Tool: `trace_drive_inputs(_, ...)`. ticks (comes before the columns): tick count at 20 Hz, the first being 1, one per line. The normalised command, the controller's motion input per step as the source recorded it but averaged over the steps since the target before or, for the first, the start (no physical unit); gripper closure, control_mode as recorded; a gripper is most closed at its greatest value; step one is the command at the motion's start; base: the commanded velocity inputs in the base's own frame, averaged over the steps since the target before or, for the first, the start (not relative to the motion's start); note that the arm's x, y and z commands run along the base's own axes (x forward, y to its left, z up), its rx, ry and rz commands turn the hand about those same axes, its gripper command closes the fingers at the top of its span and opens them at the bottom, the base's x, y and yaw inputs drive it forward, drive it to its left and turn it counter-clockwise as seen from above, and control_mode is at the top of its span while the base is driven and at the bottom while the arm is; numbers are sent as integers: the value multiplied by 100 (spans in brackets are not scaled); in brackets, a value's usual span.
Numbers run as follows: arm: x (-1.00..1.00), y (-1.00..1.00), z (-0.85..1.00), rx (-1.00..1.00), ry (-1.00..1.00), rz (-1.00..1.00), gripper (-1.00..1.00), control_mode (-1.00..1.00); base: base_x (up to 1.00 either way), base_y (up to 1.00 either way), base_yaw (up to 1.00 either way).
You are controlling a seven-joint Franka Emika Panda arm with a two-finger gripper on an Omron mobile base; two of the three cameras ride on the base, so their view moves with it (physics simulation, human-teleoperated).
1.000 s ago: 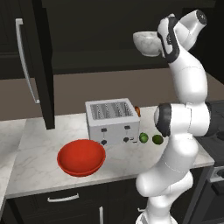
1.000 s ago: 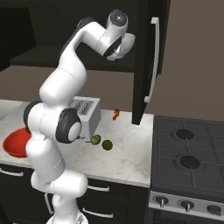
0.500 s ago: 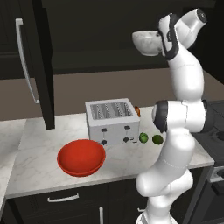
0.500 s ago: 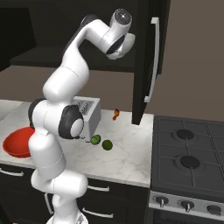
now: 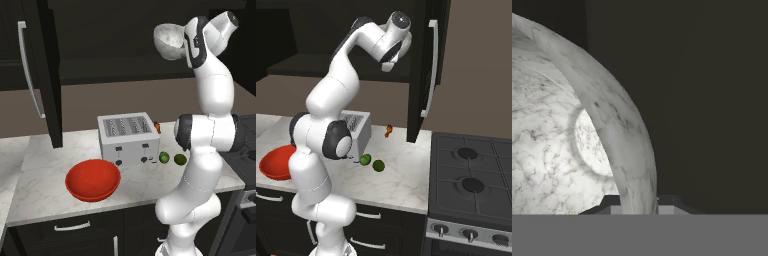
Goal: Pick both bowls and place them on the counter. Then place the lime in one bowl and place the avocado in the other bowl.
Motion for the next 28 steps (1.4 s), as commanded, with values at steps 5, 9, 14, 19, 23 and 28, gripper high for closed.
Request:
trace_drive_inputs(5,-26,0,-15,0,0,2,100,-100,0,0,0)
trace_drive_inputs(9,-42,0,-3,0,0,3,100,-100,0,0,0)
trace_drive_inputs(14,-55,1,-3,0,0,4,100,-100,0,0,0)
trace_drive_inputs(19,-61,6,-10,0,0,2,100,-100,0,0,0)
trace_drive_inputs(23,-64,8,-9,0,0,1,100,-100,0,0,0)
trace_drive_inputs(28,-68,3,-9,0,0,4,100,-100,0,0,0)
